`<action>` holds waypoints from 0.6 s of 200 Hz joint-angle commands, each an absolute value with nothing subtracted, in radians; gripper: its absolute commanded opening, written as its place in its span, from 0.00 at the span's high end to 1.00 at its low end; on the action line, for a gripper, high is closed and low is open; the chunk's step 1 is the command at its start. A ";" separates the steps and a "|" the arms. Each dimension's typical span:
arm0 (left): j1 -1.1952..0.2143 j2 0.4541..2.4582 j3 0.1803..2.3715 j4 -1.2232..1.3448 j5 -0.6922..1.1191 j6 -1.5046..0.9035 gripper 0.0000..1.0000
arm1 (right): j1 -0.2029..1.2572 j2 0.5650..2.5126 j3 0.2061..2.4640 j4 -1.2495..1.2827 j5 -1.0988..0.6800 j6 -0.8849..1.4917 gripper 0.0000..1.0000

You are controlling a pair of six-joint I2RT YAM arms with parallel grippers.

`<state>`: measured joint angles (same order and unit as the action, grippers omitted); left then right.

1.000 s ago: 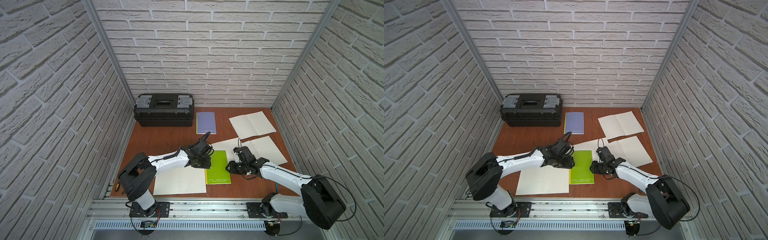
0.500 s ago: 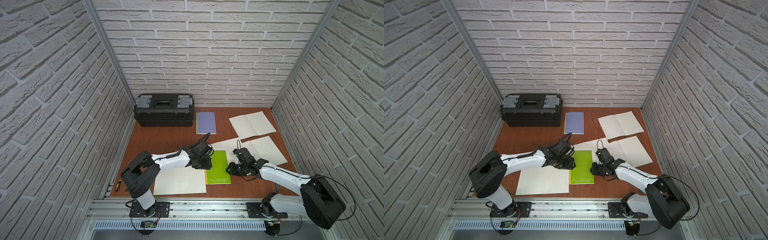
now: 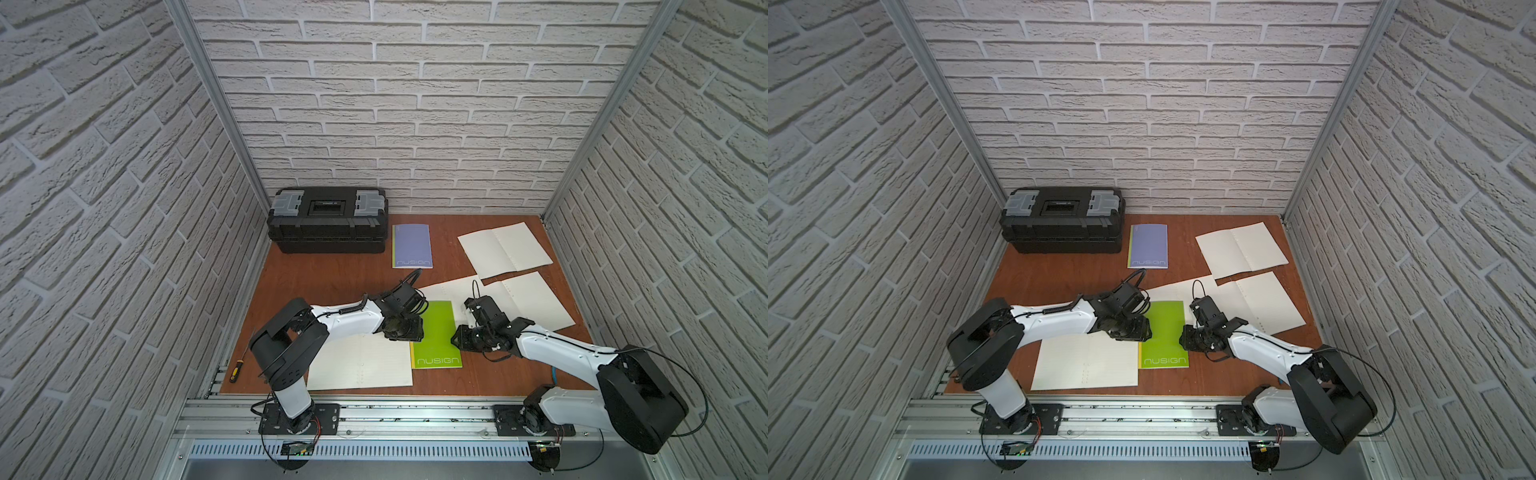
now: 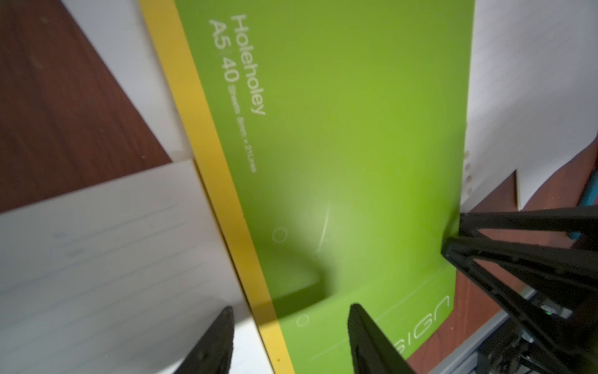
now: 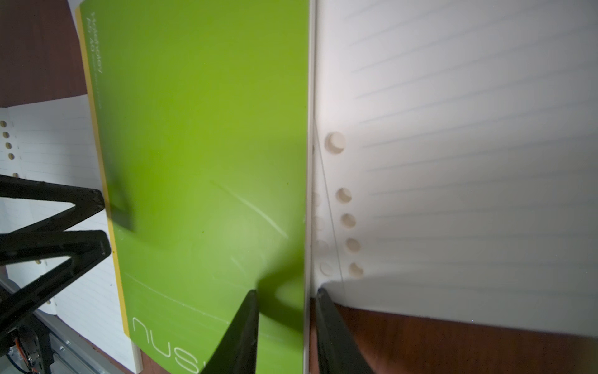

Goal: Close the notebook
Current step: Pick up the notebook at the notebook.

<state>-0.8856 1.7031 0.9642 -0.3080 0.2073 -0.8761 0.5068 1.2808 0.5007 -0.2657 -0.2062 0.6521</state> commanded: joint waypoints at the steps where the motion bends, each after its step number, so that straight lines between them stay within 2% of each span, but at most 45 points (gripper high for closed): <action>1: -0.880 1.728 0.989 -0.319 0.219 -0.877 0.43 | 0.518 1.293 0.491 -0.234 -0.206 0.664 0.69; 63: -0.879 1.767 1.015 -0.325 0.252 -0.866 0.41 | 0.525 1.306 0.487 -0.212 -0.211 0.669 0.69; 120: -0.858 1.738 0.958 -0.209 0.316 -0.892 0.41 | 0.537 1.336 0.474 -0.159 -0.234 0.689 0.69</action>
<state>-0.8635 1.7378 0.9962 -0.3042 0.2638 -0.8772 0.5129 1.3022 0.5007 -0.2188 -0.2077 0.6739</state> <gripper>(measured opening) 0.589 0.306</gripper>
